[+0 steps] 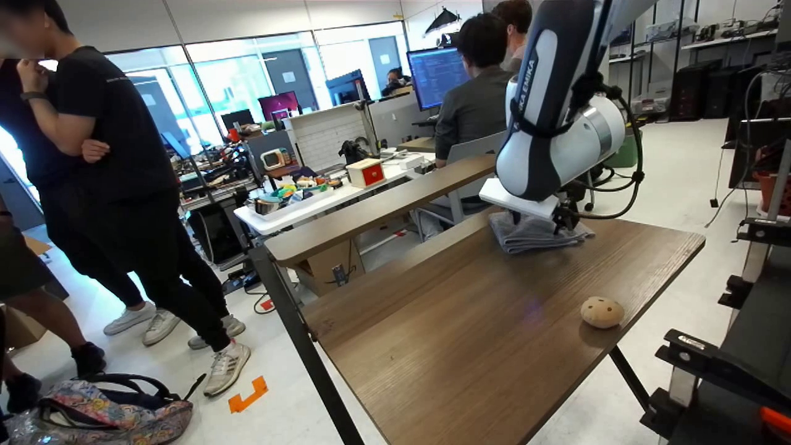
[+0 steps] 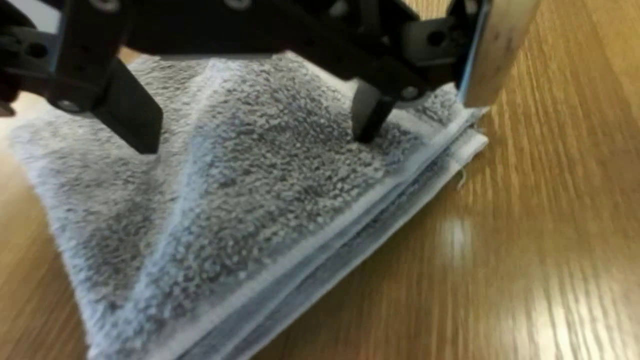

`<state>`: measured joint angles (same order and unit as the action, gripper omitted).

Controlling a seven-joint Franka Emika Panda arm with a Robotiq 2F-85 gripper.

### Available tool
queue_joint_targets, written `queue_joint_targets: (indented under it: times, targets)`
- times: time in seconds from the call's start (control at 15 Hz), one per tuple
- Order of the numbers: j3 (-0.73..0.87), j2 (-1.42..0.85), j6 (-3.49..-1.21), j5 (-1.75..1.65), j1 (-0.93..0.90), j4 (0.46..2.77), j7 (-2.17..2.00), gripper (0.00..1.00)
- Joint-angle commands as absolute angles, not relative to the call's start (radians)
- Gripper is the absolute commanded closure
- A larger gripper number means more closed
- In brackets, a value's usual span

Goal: Use the grey towel to wipe the table, move the cookie plush toy backwards

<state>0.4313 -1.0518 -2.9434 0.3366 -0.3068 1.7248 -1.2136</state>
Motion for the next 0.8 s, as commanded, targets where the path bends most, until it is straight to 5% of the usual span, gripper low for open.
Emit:
queue_joint_targets:
  times: [0.0, 0.53, 0.73]
  targets:
    - [0.282, -0.873, -2.926, 0.315, -0.204, 1.823, -1.132, 0.00]
    - [0.019, -0.646, -2.837, 0.348, 0.011, 1.942, -0.921, 0.00]
    - [0.051, -0.681, -2.857, 0.354, -0.019, 1.907, -0.946, 0.00]
